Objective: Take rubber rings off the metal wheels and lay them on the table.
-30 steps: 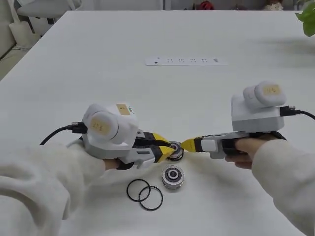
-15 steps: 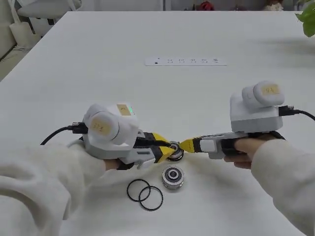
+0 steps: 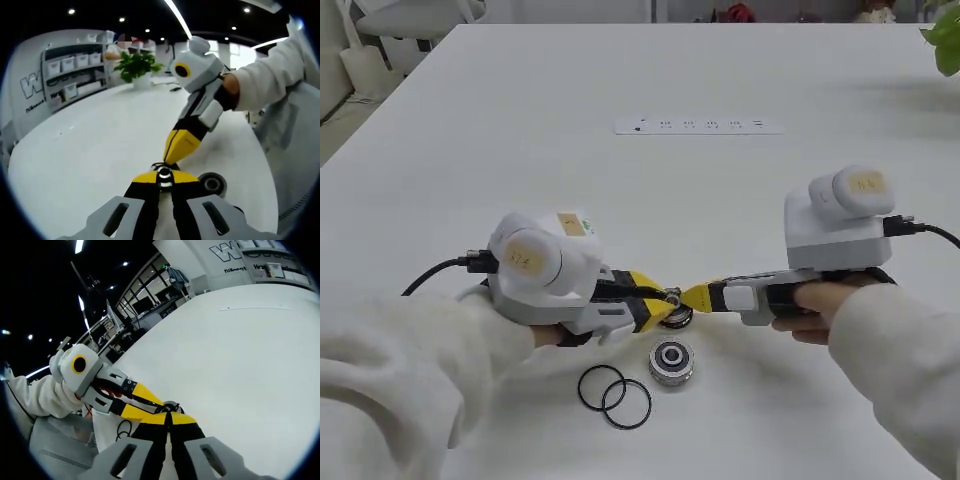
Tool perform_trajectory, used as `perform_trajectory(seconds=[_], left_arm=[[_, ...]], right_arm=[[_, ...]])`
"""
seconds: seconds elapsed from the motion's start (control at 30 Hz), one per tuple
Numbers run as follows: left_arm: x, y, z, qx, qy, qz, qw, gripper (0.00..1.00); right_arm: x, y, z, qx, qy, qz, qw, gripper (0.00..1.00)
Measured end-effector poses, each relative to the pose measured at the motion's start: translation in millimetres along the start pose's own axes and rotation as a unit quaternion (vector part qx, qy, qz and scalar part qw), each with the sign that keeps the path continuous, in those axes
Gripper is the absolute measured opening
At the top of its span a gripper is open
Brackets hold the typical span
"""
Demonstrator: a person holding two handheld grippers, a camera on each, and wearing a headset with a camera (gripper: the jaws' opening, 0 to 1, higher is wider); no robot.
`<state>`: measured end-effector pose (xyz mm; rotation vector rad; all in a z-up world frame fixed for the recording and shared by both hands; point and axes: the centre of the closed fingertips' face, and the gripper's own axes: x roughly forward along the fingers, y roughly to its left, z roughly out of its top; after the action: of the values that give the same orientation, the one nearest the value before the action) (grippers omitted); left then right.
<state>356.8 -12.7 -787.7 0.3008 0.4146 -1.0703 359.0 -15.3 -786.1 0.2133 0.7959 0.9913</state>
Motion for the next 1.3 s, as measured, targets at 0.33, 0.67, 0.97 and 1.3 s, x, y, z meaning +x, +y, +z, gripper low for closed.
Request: perform_trajectory(seconds=[0.33,0.67,0.97,1.3], left_arm=[[-0.1,0.0,0.0,-0.001,-0.002,0.001,1.0,0.09],[0.0,0.0,-0.3,-0.001,-0.003,0.001,1.0,0.09],[-0.2,-0.4,0.0,-0.002,-0.004,0.0,1.0,0.09],[0.9,-0.3,0.3,-0.005,-0.008,0.001,1.0,0.09]], right_arm=[[0.3,-0.1,-0.4,-0.001,0.0,0.001,1.0,0.0],[0.8,2.7,0.3,0.0,-0.003,0.008,1.0,0.0],[1.7,4.5,1.6,-0.002,-0.004,0.013,0.9999,0.0],[3.8,11.5,5.5,-0.025,-0.006,0.02,0.9995,0.0]])
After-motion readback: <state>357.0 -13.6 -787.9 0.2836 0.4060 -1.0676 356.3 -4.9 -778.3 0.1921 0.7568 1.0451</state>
